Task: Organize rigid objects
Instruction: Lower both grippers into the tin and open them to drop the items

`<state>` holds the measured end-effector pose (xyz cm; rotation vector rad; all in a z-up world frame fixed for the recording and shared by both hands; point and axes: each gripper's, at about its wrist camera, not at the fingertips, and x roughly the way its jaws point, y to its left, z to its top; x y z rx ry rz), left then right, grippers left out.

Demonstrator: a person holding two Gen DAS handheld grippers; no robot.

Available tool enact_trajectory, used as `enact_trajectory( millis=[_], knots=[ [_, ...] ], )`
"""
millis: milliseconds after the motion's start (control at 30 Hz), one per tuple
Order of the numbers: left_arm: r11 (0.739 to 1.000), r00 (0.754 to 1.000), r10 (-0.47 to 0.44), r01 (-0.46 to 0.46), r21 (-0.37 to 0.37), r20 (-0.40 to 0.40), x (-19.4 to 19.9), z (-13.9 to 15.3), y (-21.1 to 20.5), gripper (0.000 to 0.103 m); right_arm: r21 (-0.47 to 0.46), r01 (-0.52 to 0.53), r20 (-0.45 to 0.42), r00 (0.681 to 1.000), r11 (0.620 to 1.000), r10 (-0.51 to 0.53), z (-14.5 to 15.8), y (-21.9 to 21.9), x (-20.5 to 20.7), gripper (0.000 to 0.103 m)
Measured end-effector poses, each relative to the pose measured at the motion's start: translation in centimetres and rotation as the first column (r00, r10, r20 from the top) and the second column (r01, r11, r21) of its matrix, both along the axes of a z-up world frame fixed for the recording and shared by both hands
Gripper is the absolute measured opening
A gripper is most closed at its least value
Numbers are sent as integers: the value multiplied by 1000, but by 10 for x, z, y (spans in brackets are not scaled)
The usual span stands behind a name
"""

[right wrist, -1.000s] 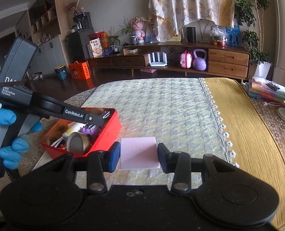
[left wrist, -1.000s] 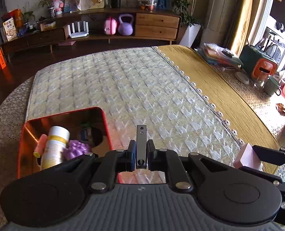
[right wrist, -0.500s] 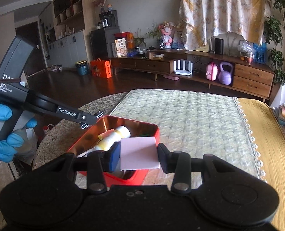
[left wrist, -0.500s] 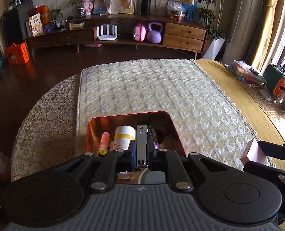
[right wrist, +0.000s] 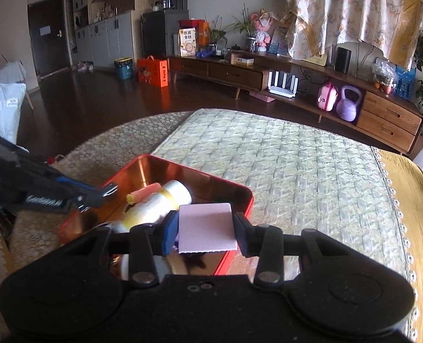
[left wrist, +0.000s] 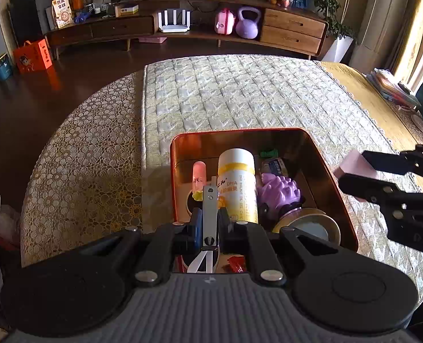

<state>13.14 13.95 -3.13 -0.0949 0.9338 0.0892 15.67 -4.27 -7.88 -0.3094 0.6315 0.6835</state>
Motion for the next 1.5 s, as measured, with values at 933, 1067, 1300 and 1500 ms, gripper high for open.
enact_trajectory(
  millis=[933,1067,1300,1500],
  knots=[
    [999,998,36,-38,-28,-49,15,-37,3,12,24,-7,-120,993,1000,9,-30,18,28,49],
    [999,999,38,-39,-31,-28,9,-30,-1,12,42,-8,-122,992,999,13,-20,10,14,52],
    [1000,999,28,-28,-4,38,-7,-9,-12,19,84,15,-117,993,996,-5,0,-7,-14,59],
    [1000,995,23,-24,13,92,-24,7,-21,40,140,37,-99,995,989,-23,18,-27,-34,64]
  ],
)
